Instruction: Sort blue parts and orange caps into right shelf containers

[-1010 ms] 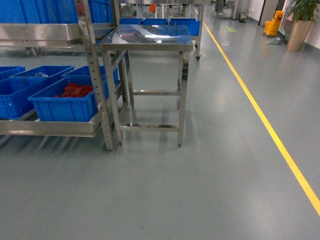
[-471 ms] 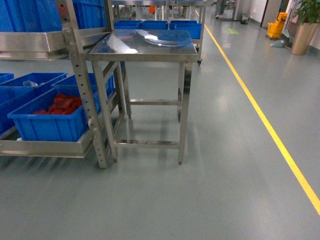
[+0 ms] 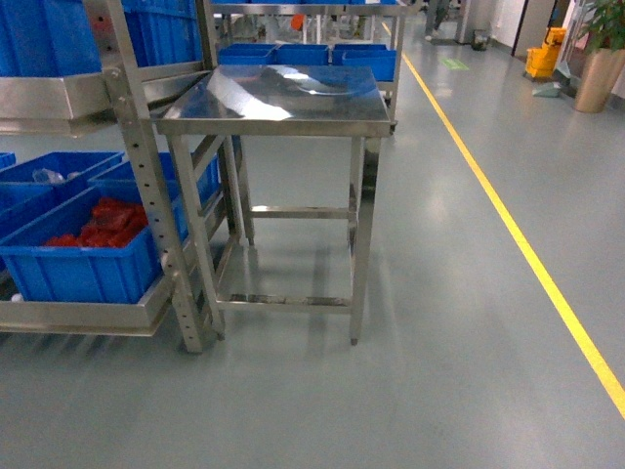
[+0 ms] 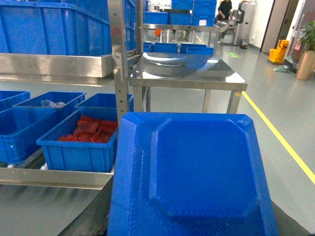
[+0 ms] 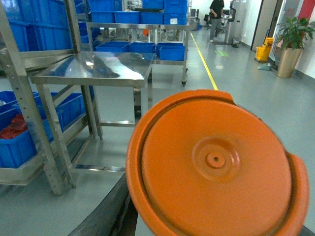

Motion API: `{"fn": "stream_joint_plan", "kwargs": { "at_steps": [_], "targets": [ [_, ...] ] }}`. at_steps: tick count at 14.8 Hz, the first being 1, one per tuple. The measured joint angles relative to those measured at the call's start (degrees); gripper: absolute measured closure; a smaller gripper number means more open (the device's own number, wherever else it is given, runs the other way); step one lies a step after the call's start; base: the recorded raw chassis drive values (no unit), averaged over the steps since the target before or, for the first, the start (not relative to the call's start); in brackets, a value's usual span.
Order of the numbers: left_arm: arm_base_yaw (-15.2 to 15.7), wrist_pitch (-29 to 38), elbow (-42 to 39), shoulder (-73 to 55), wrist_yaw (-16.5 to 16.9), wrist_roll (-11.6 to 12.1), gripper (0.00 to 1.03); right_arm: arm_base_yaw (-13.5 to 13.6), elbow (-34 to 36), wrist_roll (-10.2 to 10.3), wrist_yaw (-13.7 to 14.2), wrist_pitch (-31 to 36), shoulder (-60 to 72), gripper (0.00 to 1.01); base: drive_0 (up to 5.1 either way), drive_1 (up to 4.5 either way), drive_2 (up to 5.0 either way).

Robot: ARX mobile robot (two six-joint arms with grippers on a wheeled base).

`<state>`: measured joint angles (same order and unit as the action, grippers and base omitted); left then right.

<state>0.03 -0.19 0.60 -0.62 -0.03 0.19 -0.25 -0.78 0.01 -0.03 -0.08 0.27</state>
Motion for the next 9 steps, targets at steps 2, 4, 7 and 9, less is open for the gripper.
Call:
{"fn": "stream_joint_plan", "kwargs": {
  "at_steps": [2,4,7,9],
  "targets": [
    [0.00,-0.13,0.00,0.00,0.02,0.00,0.60,0.00,0.00,0.00,0.00,-0.22,0.00,0.56,0.0,4.28,-4.3],
    [0.00,-0.07,0.00,0.00,0.02,0.00,0.60,0.00,0.00,0.00,0.00,-0.04,0.00,0.56,0.0,4.27,-4.3],
    [0.00,-0.17,0.00,0.00,-0.02,0.00,0.60,0.00,0.00,0.00,0.00,-0.28,0.00,0.56,0.0,4.27,-4.3],
    [0.00,-0.02,0.00,0.00,0.00,0.00,0.60,0.00,0.00,0.00,0.00,0.09,0.00,0.56,0.0,4.27,-4.3]
  ]
}}
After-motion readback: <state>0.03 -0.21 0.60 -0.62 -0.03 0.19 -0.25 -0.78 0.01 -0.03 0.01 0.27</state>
